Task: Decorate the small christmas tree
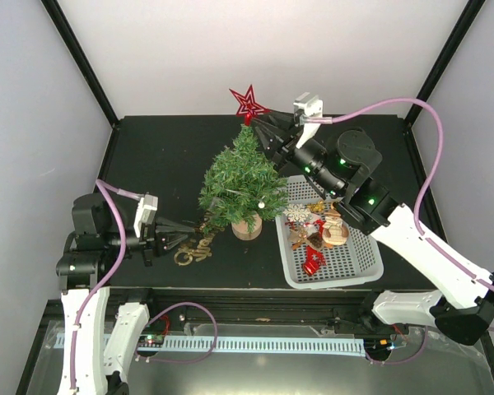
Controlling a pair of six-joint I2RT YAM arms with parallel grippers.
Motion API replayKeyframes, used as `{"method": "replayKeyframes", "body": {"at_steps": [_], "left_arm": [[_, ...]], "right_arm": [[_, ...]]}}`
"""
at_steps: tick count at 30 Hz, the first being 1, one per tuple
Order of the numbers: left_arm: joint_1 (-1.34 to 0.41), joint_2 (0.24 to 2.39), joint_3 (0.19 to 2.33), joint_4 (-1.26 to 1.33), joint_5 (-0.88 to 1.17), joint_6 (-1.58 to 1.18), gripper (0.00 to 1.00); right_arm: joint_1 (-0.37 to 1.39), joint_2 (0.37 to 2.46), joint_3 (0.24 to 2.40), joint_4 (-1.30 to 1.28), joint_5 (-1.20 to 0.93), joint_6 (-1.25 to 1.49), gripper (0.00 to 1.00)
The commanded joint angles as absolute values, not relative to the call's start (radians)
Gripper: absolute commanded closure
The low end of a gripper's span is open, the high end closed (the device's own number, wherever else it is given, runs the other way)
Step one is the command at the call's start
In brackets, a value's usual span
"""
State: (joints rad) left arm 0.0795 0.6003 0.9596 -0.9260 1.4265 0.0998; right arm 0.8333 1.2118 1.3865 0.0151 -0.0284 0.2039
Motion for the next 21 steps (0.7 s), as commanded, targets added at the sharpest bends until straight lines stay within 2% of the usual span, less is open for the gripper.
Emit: {"method": "replayKeyframes", "body": {"at_steps": [1,5,11,16,21], "left_arm": [[0.088,0.584,0.957,-0.913,1.454,0.092,0.98],[0.089,0.585,0.962,-0.927,1.445,0.103,0.99],[0.088,0.601,0.981,-0.959,1.425,0.137,0.98],[0.089,0.638,1.037,-1.033,1.414,0.193,0.98],[0.077,0.705,1.088,-1.094,1.458,0.213,0.98]], "right_arm": [[0.828,1.186,1.402,0.001,0.010,0.200,0.55],[0.829,1.117,1.334,-0.012,0.056,0.185,0.45],[0.829,1.012,1.230,-0.048,0.090,0.172,0.37],[0.829,0.934,1.162,-0.118,0.087,0.145,0.37],[0.832,0.894,1.114,-0.281,-0.124,0.019,0.40]]}}
